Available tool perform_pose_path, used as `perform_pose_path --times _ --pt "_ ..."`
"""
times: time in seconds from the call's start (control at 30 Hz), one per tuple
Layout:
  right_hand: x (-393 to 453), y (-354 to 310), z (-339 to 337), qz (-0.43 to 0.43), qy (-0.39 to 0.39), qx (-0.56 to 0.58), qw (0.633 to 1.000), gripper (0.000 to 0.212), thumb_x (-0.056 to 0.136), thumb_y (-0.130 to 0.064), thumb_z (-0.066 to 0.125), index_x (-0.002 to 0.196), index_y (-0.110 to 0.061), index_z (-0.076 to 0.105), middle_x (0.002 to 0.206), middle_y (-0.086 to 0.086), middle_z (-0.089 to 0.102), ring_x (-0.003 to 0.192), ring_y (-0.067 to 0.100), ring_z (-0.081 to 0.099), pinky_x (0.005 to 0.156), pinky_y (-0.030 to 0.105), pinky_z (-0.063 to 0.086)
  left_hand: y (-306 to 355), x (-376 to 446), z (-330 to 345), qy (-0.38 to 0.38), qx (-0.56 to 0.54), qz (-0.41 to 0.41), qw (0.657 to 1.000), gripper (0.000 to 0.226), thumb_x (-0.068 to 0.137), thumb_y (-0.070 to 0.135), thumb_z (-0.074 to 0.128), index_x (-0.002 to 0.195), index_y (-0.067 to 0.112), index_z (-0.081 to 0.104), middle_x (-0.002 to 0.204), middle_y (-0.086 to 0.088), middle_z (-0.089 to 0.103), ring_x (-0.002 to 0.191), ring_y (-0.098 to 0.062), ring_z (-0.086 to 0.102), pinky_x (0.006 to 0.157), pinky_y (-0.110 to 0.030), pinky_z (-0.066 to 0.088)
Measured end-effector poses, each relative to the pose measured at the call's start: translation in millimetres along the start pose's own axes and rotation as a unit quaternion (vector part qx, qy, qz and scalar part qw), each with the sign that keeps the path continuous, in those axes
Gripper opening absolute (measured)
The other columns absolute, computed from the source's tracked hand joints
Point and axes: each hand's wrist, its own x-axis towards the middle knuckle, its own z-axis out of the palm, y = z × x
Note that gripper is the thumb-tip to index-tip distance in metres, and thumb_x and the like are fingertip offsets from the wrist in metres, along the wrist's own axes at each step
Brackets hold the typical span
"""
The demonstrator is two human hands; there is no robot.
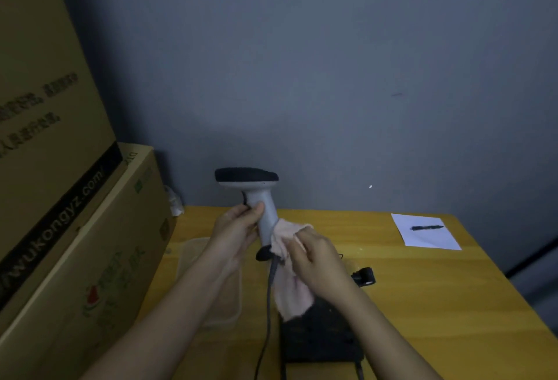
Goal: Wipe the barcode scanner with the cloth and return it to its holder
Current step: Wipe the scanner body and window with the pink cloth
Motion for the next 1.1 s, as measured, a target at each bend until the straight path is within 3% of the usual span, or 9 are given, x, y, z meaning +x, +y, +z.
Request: perform_pose_path --times 0.1,0.3,0.5,0.6,0.7,0.77,0.87,0.97,1.1 --pt "7.5 -15.5 3.6 0.086 0.069 0.203 0.973 0.027 0.099 -0.019 0.041 0.078 -0.015 0.057 0.069 0.0 0.056 0.058 0.001 0.053 0.053 0.018 0.043 -6.0 1.0 9.3 0.052 0.088 0.065 0.993 0.022 0.082 0.014 0.068 0.1 0.006 0.057 0.096 -0.007 0.064 0.085 -0.016 0.064 0.07 -0.025 0.059" --pt "17.9 -17.8 14.3 0.179 0.022 0.311 0.933 0.021 0.1 -0.025 0.041 0.099 -0.017 0.061 0.091 -0.001 0.067 0.083 0.006 0.062 0.068 0.009 0.048 -1.3 -8.3 23.8 0.091 0.179 0.107 0.974 0.029 0.073 0.022 0.077 0.085 0.016 0.052 0.092 -0.007 0.064 0.093 -0.028 0.065 0.086 -0.052 0.055" --pt "18.3 -8.1 11.0 0.239 0.014 0.555 0.796 0.03 0.098 -0.03 0.041 0.11 -0.013 0.063 0.106 0.011 0.072 0.098 0.021 0.068 0.085 0.031 0.055 5.3 -17.0 28.9 -0.003 0.17 0.107 0.98 0.019 0.084 0.012 0.065 0.101 0.007 0.058 0.091 0.001 0.062 0.076 -0.007 0.063 0.059 -0.009 0.052" --pt "20.6 -5.3 5.4 0.246 0.002 0.594 0.766 0.036 0.096 -0.029 0.044 0.116 -0.005 0.061 0.112 0.016 0.068 0.099 0.023 0.066 0.09 0.033 0.053 9.9 -16.8 28.0 -0.075 0.196 0.071 0.975 0.015 0.087 0.018 0.06 0.1 0.01 0.063 0.09 0.002 0.066 0.066 0.005 0.065 0.057 -0.007 0.049" --pt "21.1 -0.9 0.5 0.239 -0.009 0.57 0.786 0.034 0.096 -0.028 0.045 0.113 -0.005 0.062 0.104 0.013 0.071 0.094 0.022 0.068 0.085 0.032 0.055 11.4 -15.0 25.7 -0.091 0.208 0.058 0.972 0.02 0.087 0.022 0.06 0.104 0.012 0.063 0.094 0.004 0.068 0.073 0.006 0.064 0.06 -0.004 0.049" --pt "21.2 -1.7 -1.0 0.229 0.013 0.479 0.848 0.024 0.097 -0.026 0.047 0.102 -0.011 0.065 0.094 0.009 0.074 0.086 0.02 0.069 0.073 0.026 0.056 10.0 -13.5 24.3 -0.084 0.207 0.073 0.972 0.018 0.087 0.021 0.06 0.104 0.014 0.063 0.094 0.007 0.067 0.071 0.01 0.063 0.059 -0.002 0.047" --pt "18.7 -4.1 -9.7 0.193 0.124 0.256 0.939 0.013 0.089 -0.028 0.061 0.099 -0.025 0.053 0.106 0.008 0.067 0.094 0.02 0.065 0.079 0.028 0.054 9.0 -11.9 22.4 -0.064 0.21 0.105 0.97 0.015 0.086 0.019 0.062 0.101 0.021 0.062 0.097 0.014 0.065 0.08 0.012 0.06 0.065 -0.004 0.048" --pt "12.3 -11.5 -29.3 0.154 0.211 0.136 0.956 0.039 0.085 -0.028 0.067 0.113 -0.023 0.04 0.105 -0.007 0.052 0.087 0.002 0.056 0.062 0.003 0.044 10.0 -10.3 19.6 -0.055 0.221 0.126 0.966 0.021 0.084 0.018 0.065 0.104 0.023 0.062 0.105 0.007 0.067 0.098 -0.004 0.062 0.087 -0.023 0.05" --pt "16.6 -40.4 -57.7 -0.008 0.302 0.045 0.952 0.018 0.083 -0.011 0.065 0.1 -0.014 0.059 0.117 0.0 0.041 0.097 0.008 0.052 0.076 0.004 0.041 8.4 -11.5 21.6 -0.049 0.246 0.151 0.956 0.026 0.082 0.02 0.067 0.107 0.021 0.06 0.102 0.004 0.066 0.097 -0.01 0.062 0.085 -0.03 0.052"
